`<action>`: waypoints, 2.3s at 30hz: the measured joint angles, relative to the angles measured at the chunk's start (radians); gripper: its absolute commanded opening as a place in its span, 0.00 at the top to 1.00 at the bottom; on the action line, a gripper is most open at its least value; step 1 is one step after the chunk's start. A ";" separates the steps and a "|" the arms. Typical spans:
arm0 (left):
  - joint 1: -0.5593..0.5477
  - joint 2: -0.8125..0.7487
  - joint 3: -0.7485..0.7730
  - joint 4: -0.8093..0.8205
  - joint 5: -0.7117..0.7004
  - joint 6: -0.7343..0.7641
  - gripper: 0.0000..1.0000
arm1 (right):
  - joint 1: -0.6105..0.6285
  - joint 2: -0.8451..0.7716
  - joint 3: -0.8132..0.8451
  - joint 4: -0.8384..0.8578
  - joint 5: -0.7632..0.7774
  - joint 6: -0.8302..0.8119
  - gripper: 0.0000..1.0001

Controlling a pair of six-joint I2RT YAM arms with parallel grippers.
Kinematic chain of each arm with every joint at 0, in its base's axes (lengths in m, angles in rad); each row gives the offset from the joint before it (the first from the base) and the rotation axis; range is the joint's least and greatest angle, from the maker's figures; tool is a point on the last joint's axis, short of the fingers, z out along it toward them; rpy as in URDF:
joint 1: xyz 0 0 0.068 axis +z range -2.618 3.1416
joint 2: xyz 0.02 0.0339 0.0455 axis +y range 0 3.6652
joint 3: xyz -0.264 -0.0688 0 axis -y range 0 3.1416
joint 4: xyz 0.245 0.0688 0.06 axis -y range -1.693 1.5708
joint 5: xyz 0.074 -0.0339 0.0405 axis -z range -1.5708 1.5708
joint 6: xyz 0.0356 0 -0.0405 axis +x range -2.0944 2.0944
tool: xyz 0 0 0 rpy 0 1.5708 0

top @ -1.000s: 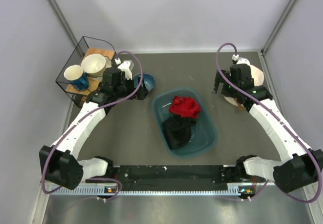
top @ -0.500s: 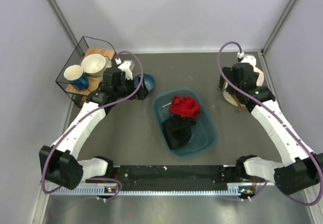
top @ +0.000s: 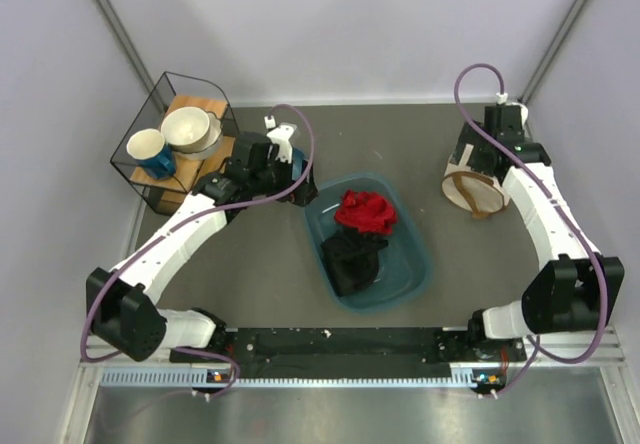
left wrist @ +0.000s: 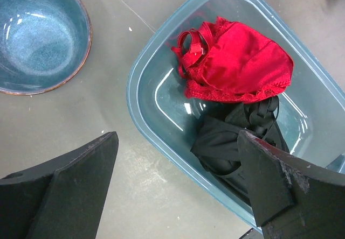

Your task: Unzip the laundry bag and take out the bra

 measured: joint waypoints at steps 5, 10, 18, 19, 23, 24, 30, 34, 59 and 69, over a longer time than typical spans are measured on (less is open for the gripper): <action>-0.007 0.001 0.000 -0.005 -0.014 0.002 0.02 | 0.002 -0.019 -0.032 -0.011 -0.053 -0.013 0.07; -0.008 0.011 0.006 -0.006 -0.020 0.002 0.02 | 0.002 -0.216 -0.221 0.097 -0.080 -0.089 0.16; -0.016 0.077 0.027 0.006 -0.017 0.001 0.03 | 0.026 -0.533 -0.614 0.436 -0.002 -0.287 0.05; -0.018 0.082 0.027 0.006 -0.017 0.001 0.03 | 0.029 -0.520 -0.615 0.454 0.013 -0.323 0.05; -0.020 0.093 0.027 0.008 -0.013 -0.002 0.03 | 0.030 -0.397 -0.595 0.499 0.041 -0.463 0.05; -0.021 0.094 0.027 0.008 -0.011 -0.003 0.03 | 0.030 -0.370 -0.590 0.500 0.042 -0.487 0.06; -0.029 0.101 0.029 0.008 -0.010 -0.006 0.03 | 0.034 -0.181 -0.530 0.570 0.063 -0.658 0.56; -0.032 0.100 0.029 0.008 -0.025 -0.005 0.02 | 0.042 -0.116 -0.489 0.575 0.077 -0.704 1.00; -0.032 0.234 0.180 0.224 0.511 -0.214 0.04 | 0.039 -0.319 -0.125 0.271 -0.723 0.011 1.00; -0.010 0.252 0.223 0.414 0.652 -0.355 0.10 | 0.025 -0.173 -0.125 0.252 -0.962 0.230 1.00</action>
